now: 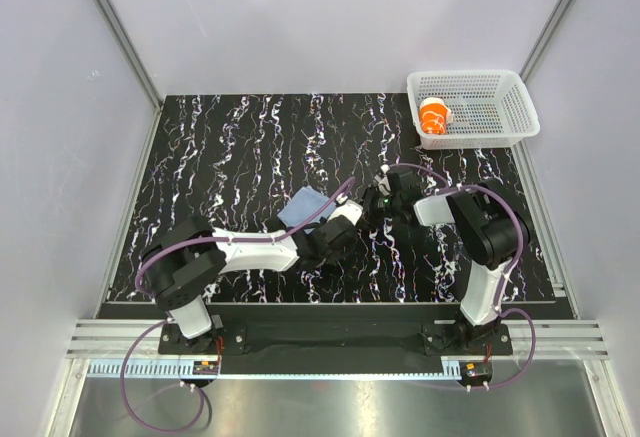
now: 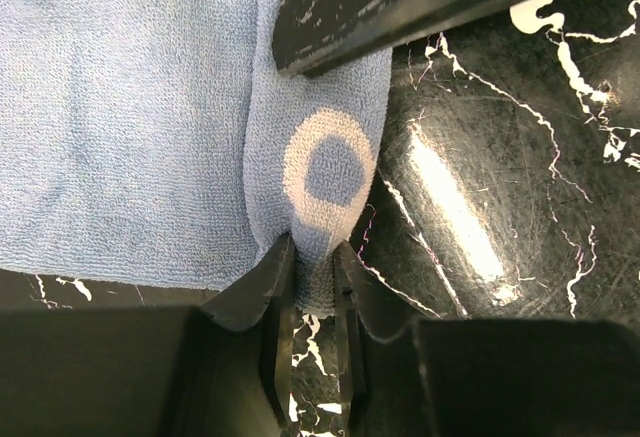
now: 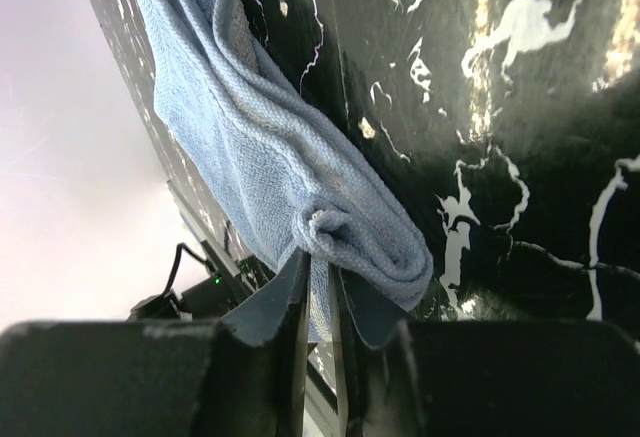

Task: Roll the towels
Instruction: Roll the towel

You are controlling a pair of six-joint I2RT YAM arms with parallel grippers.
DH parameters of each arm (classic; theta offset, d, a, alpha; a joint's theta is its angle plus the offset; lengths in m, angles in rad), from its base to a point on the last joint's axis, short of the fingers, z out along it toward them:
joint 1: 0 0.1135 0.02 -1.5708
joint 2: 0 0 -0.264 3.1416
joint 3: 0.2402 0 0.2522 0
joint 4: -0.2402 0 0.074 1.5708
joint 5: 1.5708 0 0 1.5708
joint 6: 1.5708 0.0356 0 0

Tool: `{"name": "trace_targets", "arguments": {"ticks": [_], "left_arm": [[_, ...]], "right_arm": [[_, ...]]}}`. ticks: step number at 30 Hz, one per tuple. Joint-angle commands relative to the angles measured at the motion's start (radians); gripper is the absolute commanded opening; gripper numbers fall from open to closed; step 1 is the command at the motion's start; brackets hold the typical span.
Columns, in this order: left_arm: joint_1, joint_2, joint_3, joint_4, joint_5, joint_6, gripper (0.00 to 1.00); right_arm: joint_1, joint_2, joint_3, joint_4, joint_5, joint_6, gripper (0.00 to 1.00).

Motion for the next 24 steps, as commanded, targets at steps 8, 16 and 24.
{"name": "trace_targets", "arguments": {"ticks": [8,16,24], "left_arm": [[-0.002,-0.001,-0.045,-0.088,0.115,-0.032,0.04],[-0.002,-0.035,-0.012,-0.152,0.145,-0.044,0.04],[-0.004,-0.063,0.024,-0.18,0.176,-0.052,0.04]], "right_arm": [[-0.068,0.073,0.085,-0.098,0.057,-0.086,0.21],[-0.083,0.021,0.205,-0.338,0.168,-0.223,0.22],[-0.112,-0.095,0.317,-0.553,0.269,-0.339,0.23]]}}
